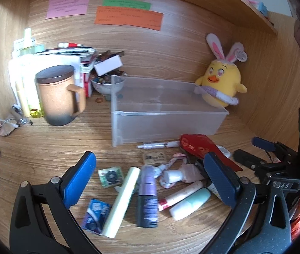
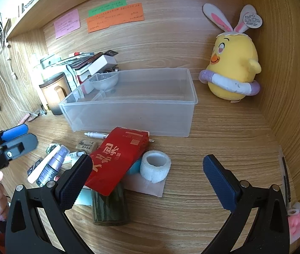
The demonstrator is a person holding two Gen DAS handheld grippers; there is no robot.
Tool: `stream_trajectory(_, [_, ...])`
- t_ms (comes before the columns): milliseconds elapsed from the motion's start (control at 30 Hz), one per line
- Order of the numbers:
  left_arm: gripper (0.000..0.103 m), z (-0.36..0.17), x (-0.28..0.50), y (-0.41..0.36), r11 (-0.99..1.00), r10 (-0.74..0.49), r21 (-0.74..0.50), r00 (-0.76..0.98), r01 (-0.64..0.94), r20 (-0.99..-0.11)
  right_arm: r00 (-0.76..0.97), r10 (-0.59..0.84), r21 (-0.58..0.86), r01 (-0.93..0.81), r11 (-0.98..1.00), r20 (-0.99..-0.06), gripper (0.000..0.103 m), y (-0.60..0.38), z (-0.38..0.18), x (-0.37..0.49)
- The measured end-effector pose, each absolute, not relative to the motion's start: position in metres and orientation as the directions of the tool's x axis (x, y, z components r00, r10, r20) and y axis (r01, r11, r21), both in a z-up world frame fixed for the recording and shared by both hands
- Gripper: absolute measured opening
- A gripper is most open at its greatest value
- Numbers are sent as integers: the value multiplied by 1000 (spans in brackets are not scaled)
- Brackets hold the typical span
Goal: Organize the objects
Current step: 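Move the right gripper toward the white tape roll beside the red packet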
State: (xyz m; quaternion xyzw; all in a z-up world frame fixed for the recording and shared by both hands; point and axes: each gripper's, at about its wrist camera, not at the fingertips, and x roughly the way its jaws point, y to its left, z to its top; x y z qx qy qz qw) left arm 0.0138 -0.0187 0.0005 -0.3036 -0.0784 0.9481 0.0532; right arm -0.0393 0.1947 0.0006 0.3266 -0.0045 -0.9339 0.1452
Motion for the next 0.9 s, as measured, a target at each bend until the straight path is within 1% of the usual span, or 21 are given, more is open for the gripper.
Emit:
stream_trajectory(133, [102, -3, 15, -41, -982, 110, -189, -807, 2, -581, -758, -247, 98, 237, -967, -603, 103, 204, 3, -42])
stream_trajectory(167, [98, -4, 14, -46, -982, 95, -186, -803, 21, -589, -762, -237, 94, 227, -969, -603, 103, 208, 3, -43])
stream_trajectory(200, [92, -6, 13, -51, -982, 84, -185, -797, 35, -598, -766, -223, 89, 214, -973, -603, 103, 211, 2, -44])
stream_trajectory(400, [75, -32, -2, -73, -970, 97, -227, -724, 85, -683, -751, -155, 45, 166, -985, -642, 102, 224, -10, -53])
stream_trajectory(533, [72, -47, -9, -71, -976, 95, -203, -675, 83, -731, -719, -166, 48, 183, -982, -675, 93, 227, -19, -55])
stream_trajectory(600, [69, -52, -12, -69, -978, 94, -192, -659, 78, -746, -705, -179, 46, 204, -978, -686, 92, 224, -23, -54])
stream_trajectory(800, [68, -54, -21, -68, -978, 116, -199, -635, 60, -764, -679, -204, 38, 251, -967, -705, 88, 212, -29, -53])
stream_trajectory(833, [68, -55, -23, -68, -979, 116, -196, -629, 59, -769, -677, -202, 32, 255, -967, -707, 83, 210, -29, -54])
stream_trajectory(900, [65, -59, -27, -67, -978, 127, -201, -608, 56, -784, -669, -198, 26, 258, -966, -716, 81, 207, -30, -56])
